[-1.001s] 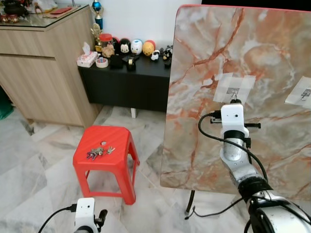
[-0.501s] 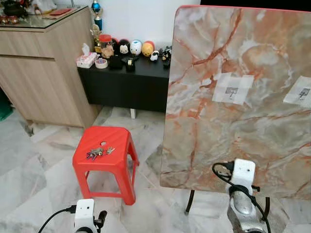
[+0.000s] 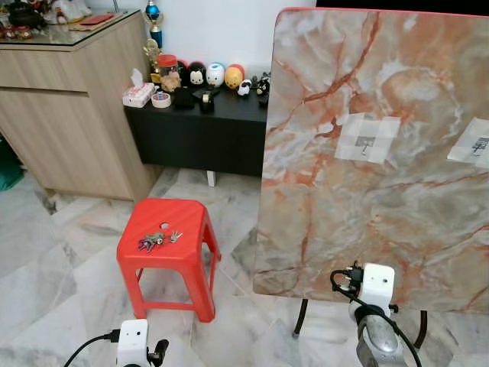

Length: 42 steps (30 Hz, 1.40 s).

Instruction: Hang keys on a hook

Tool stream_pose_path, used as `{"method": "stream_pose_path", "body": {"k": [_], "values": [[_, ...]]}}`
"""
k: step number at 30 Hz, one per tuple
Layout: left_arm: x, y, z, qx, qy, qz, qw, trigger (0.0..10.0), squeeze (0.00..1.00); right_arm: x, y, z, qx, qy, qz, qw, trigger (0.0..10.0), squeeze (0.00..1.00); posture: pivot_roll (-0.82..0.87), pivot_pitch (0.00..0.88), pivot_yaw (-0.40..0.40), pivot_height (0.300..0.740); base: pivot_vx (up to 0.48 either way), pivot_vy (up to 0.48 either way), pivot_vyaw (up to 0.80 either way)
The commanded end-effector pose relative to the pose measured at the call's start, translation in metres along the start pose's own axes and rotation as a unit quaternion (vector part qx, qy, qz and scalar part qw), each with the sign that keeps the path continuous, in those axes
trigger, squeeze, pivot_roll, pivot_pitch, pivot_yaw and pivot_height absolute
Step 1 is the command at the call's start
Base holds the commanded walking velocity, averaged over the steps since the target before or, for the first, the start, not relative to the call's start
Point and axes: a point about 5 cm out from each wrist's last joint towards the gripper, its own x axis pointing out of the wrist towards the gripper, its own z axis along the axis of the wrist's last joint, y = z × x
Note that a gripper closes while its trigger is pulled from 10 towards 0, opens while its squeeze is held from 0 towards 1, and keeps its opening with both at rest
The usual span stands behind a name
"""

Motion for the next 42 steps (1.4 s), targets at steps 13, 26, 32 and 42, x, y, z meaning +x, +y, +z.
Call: {"method": "stream_pose_path", "body": {"k": [13,26,32,42], "values": [[-0.002,0.002,-0.007,0.004,0.019,-0.002,1.000,10.0,0.00,-0.014,-0.008,-0.031,-0.027,0.069,0.001,0.997,10.0,0.00,0.09,0.000,-0.038,0.740,0.020,0.000,0.00],[-0.001,-0.001,-0.004,0.007,0.012,-0.008,1.000,10.0,0.00,-0.005,0.001,-0.016,-0.009,0.042,0.006,0.999,10.0,0.00,0.09,0.000,-0.038,0.740,0.329,0.000,0.00],[-0.001,-0.003,-0.005,0.010,0.011,-0.009,1.000,10.0,0.00,-0.003,0.006,-0.013,-0.002,0.038,0.007,0.999,10.0,0.00,0.09,0.000,-0.040,0.740,0.348,0.000,0.00],[-0.002,-0.002,-0.006,0.012,0.011,-0.006,1.000,10.0,0.00,-0.004,0.009,-0.011,0.000,0.027,-0.005,1.000,10.0,0.00,0.09,0.000,-0.043,0.740,0.030,0.000,0.00]]}}
